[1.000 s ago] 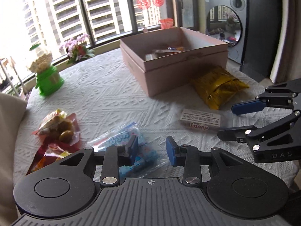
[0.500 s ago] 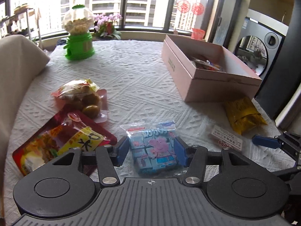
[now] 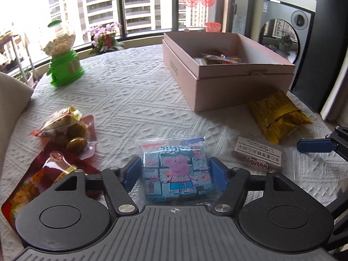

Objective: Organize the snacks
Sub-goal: 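Carry both packets into the pink box and open both tools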

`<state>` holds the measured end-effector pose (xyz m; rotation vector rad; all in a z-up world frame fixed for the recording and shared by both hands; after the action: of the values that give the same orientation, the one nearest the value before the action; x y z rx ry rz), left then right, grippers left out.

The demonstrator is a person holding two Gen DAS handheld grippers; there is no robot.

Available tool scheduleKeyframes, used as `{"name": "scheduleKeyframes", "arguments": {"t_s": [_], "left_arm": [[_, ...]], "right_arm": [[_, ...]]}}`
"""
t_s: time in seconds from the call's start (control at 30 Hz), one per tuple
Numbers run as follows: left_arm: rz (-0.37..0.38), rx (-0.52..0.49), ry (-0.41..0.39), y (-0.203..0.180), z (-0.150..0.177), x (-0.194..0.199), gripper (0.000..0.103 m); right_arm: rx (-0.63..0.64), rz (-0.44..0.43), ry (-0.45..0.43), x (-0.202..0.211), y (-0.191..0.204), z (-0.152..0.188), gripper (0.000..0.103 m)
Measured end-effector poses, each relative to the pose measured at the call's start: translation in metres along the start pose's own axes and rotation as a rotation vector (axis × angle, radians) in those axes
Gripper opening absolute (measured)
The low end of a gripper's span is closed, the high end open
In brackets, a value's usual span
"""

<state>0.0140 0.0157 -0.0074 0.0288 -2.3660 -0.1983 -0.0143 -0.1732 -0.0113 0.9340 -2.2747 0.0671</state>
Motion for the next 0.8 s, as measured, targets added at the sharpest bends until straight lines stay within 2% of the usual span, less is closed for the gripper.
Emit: {"name": "scheduleKeyframes", "arguments": {"t_s": [0.17, 0.23, 0.27, 0.3, 0.37, 0.47, 0.53, 0.6, 0.67, 0.7, 0.77, 0.8], "left_arm": [[0.047, -0.002, 0.005, 0.012, 0.015, 0.019, 0.067], [0.043, -0.014, 0.006, 0.018, 0.028, 0.031, 0.068], [0.041, -0.008, 0.007, 0.022, 0.035, 0.036, 0.068], [0.043, 0.007, 0.006, 0.027, 0.04, 0.04, 0.068], [0.052, 0.044, 0.009, 0.035, 0.046, 0.046, 0.068], [0.06, 0.047, -0.001, 0.037, 0.048, 0.048, 0.068], [0.049, 0.034, -0.006, 0.034, 0.048, 0.048, 0.069], [0.045, 0.023, -0.01, 0.032, 0.049, 0.048, 0.069], [0.049, 0.028, -0.01, 0.033, 0.049, 0.048, 0.069], [0.053, 0.034, -0.007, 0.033, 0.049, 0.047, 0.069], [0.05, 0.031, -0.002, 0.033, 0.047, 0.047, 0.069], [0.044, 0.027, 0.001, 0.032, 0.047, 0.047, 0.069]], "right_arm": [[-0.03, -0.006, 0.033, -0.002, 0.0, -0.005, 0.098], [0.003, 0.008, 0.063, -0.003, 0.006, -0.005, 0.098], [0.03, 0.0, 0.08, -0.003, 0.011, -0.005, 0.096], [0.056, -0.027, 0.089, -0.002, 0.017, -0.007, 0.089], [0.098, -0.064, 0.052, 0.004, 0.027, -0.014, 0.086], [0.141, -0.041, -0.02, 0.006, 0.036, -0.034, 0.084], [0.144, -0.01, -0.003, -0.009, 0.033, -0.047, 0.079], [0.11, -0.008, 0.05, -0.028, 0.022, -0.052, 0.063], [0.066, -0.02, 0.105, -0.042, 0.012, -0.051, 0.054], [0.049, -0.026, 0.093, -0.04, 0.009, -0.048, 0.046], [0.064, -0.027, 0.101, -0.031, 0.013, -0.045, 0.039], [0.068, -0.037, 0.099, -0.024, 0.016, -0.043, 0.039]]}}
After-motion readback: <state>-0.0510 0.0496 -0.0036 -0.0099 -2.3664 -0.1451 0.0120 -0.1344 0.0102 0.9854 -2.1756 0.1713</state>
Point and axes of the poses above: each gripper's, at about its wrist camera, not at the fingertips, and x roughly against the way its jaws point, y to its left, z to its underside, the point moved 2 cm from there along -x, roughly the way its jaws point, and after that the axes turned 11 degrees about -z, right-handed, at the moved point
